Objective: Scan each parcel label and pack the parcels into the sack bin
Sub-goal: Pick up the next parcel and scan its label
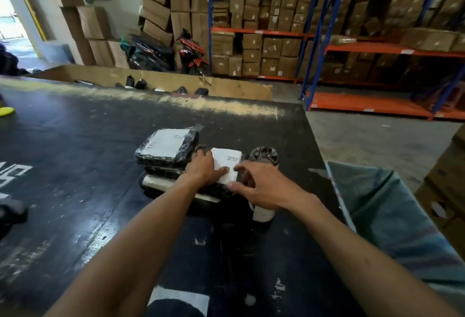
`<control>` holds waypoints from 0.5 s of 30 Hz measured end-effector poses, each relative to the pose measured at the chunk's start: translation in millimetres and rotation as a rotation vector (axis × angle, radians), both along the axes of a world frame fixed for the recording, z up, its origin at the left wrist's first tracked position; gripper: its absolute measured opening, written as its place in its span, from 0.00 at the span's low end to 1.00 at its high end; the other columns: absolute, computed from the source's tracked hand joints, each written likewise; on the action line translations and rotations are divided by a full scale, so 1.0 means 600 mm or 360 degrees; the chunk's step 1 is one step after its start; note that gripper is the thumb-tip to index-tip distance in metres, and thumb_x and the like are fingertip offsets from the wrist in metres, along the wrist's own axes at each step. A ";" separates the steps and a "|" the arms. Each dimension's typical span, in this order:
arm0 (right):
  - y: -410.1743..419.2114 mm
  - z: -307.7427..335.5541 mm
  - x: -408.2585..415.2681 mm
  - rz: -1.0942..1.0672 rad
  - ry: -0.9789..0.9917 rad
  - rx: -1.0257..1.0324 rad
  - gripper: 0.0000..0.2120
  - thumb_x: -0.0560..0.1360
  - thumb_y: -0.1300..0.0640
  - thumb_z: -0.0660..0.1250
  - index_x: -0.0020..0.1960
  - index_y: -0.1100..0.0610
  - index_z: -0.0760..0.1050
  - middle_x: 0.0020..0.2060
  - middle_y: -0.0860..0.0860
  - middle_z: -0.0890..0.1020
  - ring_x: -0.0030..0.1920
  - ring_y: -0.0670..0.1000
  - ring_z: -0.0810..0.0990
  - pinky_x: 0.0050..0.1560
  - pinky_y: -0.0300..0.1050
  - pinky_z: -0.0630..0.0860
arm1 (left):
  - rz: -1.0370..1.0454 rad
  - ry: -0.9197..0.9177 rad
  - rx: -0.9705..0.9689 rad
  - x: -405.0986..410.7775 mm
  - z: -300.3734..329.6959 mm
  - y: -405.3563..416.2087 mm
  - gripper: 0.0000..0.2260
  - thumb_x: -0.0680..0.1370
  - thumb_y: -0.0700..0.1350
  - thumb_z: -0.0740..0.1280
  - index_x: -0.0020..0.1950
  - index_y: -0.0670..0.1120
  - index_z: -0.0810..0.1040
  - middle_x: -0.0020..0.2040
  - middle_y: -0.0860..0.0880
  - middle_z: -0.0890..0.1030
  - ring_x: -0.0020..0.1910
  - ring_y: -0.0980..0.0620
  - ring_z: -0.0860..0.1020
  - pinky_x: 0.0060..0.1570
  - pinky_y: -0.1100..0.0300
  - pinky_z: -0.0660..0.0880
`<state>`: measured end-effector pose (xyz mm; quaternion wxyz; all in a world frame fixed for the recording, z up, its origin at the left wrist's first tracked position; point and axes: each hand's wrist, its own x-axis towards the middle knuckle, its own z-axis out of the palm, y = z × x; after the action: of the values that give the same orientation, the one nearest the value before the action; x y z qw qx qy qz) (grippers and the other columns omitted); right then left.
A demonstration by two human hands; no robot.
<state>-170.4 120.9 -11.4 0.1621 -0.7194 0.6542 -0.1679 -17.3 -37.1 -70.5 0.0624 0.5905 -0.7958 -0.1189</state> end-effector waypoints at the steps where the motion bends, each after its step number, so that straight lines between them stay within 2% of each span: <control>1: 0.005 -0.019 0.026 0.0039 0.0051 0.0091 0.30 0.77 0.29 0.64 0.71 0.47 0.74 0.58 0.49 0.83 0.58 0.53 0.82 0.57 0.51 0.80 | -0.0014 0.0011 0.0048 0.005 -0.009 0.004 0.38 0.79 0.65 0.62 0.80 0.43 0.59 0.77 0.37 0.60 0.75 0.35 0.60 0.69 0.42 0.65; 3: 0.014 -0.062 0.073 0.0044 0.0207 0.0272 0.30 0.78 0.31 0.64 0.71 0.50 0.73 0.63 0.55 0.82 0.62 0.59 0.82 0.59 0.55 0.79 | -0.0008 0.0088 0.0150 0.004 -0.015 0.011 0.38 0.80 0.64 0.62 0.82 0.44 0.53 0.79 0.36 0.53 0.77 0.33 0.53 0.70 0.39 0.62; 5: 0.024 -0.105 0.112 -0.0046 0.0354 0.0442 0.34 0.79 0.31 0.62 0.75 0.53 0.68 0.69 0.59 0.74 0.66 0.64 0.78 0.62 0.58 0.77 | 0.0028 0.0136 0.0264 0.001 -0.010 0.013 0.42 0.80 0.64 0.62 0.83 0.42 0.47 0.80 0.34 0.48 0.78 0.32 0.48 0.73 0.39 0.58; 8: 0.037 -0.147 0.143 -0.0338 0.0325 0.0524 0.37 0.79 0.32 0.64 0.78 0.54 0.63 0.70 0.60 0.66 0.65 0.67 0.77 0.62 0.59 0.76 | 0.0093 0.0176 0.0384 0.002 0.005 0.010 0.47 0.78 0.64 0.66 0.82 0.40 0.44 0.80 0.32 0.47 0.79 0.32 0.48 0.74 0.39 0.56; 10: 0.041 -0.165 0.145 -0.0477 0.0211 0.0568 0.36 0.79 0.35 0.67 0.78 0.53 0.62 0.70 0.60 0.66 0.66 0.67 0.77 0.63 0.57 0.76 | 0.0139 0.0221 0.0408 0.004 0.010 0.009 0.49 0.76 0.64 0.70 0.82 0.41 0.46 0.80 0.33 0.47 0.78 0.31 0.50 0.73 0.38 0.57; 12: 0.046 -0.178 0.140 -0.0548 -0.0052 0.0644 0.35 0.78 0.38 0.70 0.78 0.51 0.63 0.70 0.60 0.71 0.68 0.65 0.77 0.65 0.53 0.75 | 0.0131 0.0241 0.0400 0.007 0.010 0.011 0.49 0.74 0.64 0.72 0.83 0.47 0.46 0.79 0.33 0.46 0.78 0.30 0.51 0.73 0.37 0.59; 15: 0.053 -0.186 0.125 -0.0595 -0.0515 0.0636 0.33 0.77 0.45 0.74 0.77 0.49 0.67 0.67 0.52 0.80 0.64 0.54 0.80 0.59 0.42 0.75 | 0.0118 0.0233 0.0468 0.009 0.008 0.013 0.50 0.72 0.65 0.73 0.83 0.57 0.44 0.79 0.33 0.41 0.77 0.28 0.52 0.72 0.35 0.61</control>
<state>-95.5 152.9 -123.1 0.3687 -0.5046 0.7607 -0.1753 -12.0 -29.2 -65.6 0.0374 0.6119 -0.7408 -0.2744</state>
